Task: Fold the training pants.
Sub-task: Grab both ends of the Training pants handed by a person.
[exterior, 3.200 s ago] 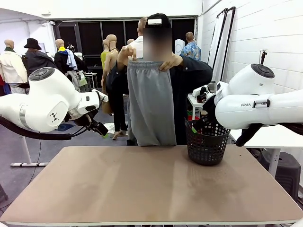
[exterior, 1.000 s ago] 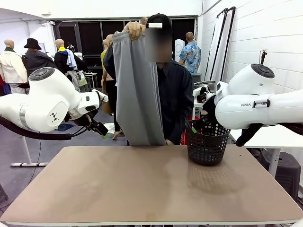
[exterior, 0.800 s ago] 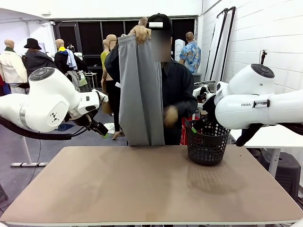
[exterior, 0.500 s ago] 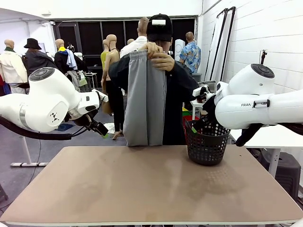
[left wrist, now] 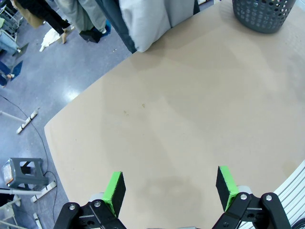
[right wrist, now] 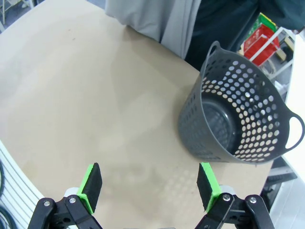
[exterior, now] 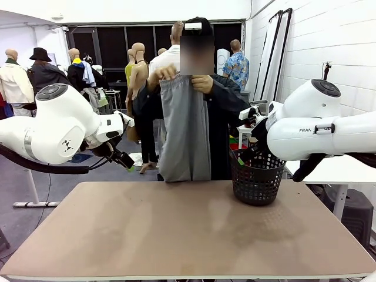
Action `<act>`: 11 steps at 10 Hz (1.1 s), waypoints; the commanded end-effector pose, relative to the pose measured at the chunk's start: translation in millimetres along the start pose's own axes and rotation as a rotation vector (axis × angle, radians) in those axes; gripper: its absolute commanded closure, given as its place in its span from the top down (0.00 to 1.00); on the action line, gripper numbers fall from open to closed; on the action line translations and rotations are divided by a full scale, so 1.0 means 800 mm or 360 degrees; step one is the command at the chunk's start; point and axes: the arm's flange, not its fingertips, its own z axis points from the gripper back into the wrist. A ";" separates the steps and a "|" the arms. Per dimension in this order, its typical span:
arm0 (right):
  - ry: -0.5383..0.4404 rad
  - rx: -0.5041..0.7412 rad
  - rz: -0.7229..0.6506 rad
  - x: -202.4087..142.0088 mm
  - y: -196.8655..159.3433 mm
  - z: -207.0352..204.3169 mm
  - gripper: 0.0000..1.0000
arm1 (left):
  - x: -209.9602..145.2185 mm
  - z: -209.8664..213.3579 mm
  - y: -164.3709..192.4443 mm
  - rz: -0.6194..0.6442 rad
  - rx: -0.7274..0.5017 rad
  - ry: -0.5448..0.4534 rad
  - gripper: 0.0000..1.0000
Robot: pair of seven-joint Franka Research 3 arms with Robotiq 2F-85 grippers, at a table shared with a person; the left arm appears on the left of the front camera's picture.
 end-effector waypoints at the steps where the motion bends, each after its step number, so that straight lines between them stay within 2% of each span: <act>1: -0.0005 -0.0002 0.0000 0.000 0.000 0.000 1.00 | 0.000 0.000 0.000 -0.0019 0.0000 -0.0001 1.00; 11: -0.0005 -0.0002 0.0000 0.000 0.000 0.000 1.00 | 0.000 0.000 0.000 -0.0019 0.0000 -0.0001 1.00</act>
